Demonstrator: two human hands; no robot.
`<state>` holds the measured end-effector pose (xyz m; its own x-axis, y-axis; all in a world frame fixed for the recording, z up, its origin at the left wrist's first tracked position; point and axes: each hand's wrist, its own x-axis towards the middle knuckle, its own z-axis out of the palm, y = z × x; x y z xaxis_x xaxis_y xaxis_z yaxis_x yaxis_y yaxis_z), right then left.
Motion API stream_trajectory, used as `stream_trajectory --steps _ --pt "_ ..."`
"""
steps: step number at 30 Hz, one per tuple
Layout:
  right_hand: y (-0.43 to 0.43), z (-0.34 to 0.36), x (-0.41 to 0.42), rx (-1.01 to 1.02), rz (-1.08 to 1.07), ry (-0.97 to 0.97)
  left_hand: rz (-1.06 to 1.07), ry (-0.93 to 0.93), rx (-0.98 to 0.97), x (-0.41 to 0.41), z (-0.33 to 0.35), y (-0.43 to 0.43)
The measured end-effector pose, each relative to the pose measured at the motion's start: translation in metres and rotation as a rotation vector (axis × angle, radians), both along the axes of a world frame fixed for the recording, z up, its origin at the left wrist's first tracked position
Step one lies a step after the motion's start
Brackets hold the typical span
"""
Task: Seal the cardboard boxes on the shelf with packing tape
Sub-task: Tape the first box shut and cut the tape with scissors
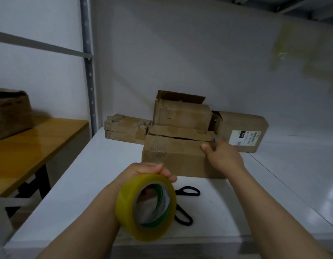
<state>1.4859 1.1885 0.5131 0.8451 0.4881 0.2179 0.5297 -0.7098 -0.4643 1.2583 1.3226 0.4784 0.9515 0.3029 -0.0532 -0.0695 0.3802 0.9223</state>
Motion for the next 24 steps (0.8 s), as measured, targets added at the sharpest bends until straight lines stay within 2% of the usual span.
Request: stream_trajectory --steps 3,5,7,9,10,11,13,16,19,24 --pt "0.004 0.002 -0.016 -0.03 0.023 -0.084 -0.055 0.023 -0.031 0.005 0.013 -0.007" --pt "0.004 0.007 -0.03 -0.042 0.072 -0.097 -0.082 0.024 0.065 0.007 0.023 -0.01" --pt "-0.003 0.018 -0.045 0.103 0.156 -0.071 -0.027 0.008 0.168 0.009 0.03 -0.013" --pt "-0.013 0.034 -0.058 0.319 0.325 0.091 0.093 -0.004 0.205 0.012 0.037 -0.019" --pt "-0.017 0.043 -0.065 0.386 0.433 0.246 0.152 -0.026 0.237 0.015 0.04 -0.021" --pt "-0.02 0.05 -0.072 0.411 0.535 0.395 0.219 -0.035 0.282 0.017 0.043 -0.025" --pt "-0.024 0.054 -0.077 0.428 0.641 0.566 0.317 -0.043 0.39 0.018 0.05 -0.035" --pt "-0.025 0.053 -0.077 0.518 0.663 0.668 0.384 -0.083 0.642 0.02 0.053 -0.044" --pt "-0.032 0.051 -0.076 0.604 0.713 0.815 0.424 -0.185 0.975 0.024 0.047 -0.047" --pt "-0.042 0.056 -0.075 0.669 0.647 0.819 0.554 -0.145 1.477 0.023 0.056 -0.061"
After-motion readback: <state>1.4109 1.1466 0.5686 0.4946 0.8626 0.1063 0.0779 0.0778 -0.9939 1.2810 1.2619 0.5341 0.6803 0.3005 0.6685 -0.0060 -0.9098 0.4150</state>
